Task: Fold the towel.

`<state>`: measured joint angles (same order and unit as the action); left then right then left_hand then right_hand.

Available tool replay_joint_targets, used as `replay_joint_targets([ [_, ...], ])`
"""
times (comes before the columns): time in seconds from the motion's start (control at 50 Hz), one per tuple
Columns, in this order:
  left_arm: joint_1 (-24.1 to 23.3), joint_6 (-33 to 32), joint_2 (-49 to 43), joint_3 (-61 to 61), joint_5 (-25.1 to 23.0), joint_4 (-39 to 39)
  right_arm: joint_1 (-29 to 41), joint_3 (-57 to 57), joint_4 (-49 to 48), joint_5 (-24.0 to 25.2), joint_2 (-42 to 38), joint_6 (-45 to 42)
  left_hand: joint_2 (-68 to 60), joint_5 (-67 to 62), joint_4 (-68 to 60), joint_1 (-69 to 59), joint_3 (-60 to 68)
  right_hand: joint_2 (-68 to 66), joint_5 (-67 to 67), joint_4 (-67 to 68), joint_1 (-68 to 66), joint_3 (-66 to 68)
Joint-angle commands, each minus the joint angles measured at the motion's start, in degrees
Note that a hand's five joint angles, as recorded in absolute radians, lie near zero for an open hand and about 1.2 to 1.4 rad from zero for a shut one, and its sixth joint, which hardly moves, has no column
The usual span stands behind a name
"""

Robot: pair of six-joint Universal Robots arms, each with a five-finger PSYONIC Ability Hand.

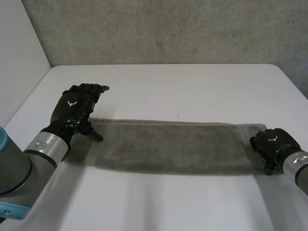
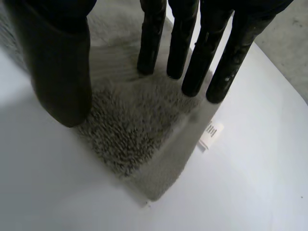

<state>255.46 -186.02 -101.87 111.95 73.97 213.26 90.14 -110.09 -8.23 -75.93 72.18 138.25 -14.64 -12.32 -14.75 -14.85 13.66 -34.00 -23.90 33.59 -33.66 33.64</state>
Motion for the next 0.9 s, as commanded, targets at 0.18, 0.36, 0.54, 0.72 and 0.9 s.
replay_joint_targets([
  [0.18,0.3,0.0,-0.5,-0.5,-0.1,-0.5,-9.3,4.5,-4.8,-6.3,-2.7,-2.5,4.6,12.3,4.7,4.8,-3.6,-46.0,-46.1,46.4,-46.3,46.4],
  [0.36,0.1,0.1,-0.5,-0.5,0.0,-0.7,-11.7,10.9,-4.5,-9.2,1.7,-12.2,4.6,12.3,4.7,4.8,-3.6,-46.0,-46.1,46.4,-46.3,46.4],
  [0.54,0.2,0.0,-0.6,-0.7,0.1,-0.7,18.4,20.3,-4.9,-14.0,-1.1,-11.9,4.6,12.3,4.7,4.8,-3.6,-46.0,-46.1,46.4,-46.3,46.4],
  [0.72,0.2,0.0,-0.8,-0.5,0.1,-0.7,47.2,27.6,-4.7,-15.4,-13.7,-7.2,4.6,12.3,4.7,4.8,-3.6,-24.9,-25.0,25.3,-25.3,25.3],
  [0.9,0.2,-0.1,-1.3,-0.3,0.0,-0.7,48.7,25.0,-4.3,-15.2,-14.3,-6.2,4.6,12.3,4.7,4.8,-3.6,24.0,23.9,-23.6,23.7,-23.6],
])
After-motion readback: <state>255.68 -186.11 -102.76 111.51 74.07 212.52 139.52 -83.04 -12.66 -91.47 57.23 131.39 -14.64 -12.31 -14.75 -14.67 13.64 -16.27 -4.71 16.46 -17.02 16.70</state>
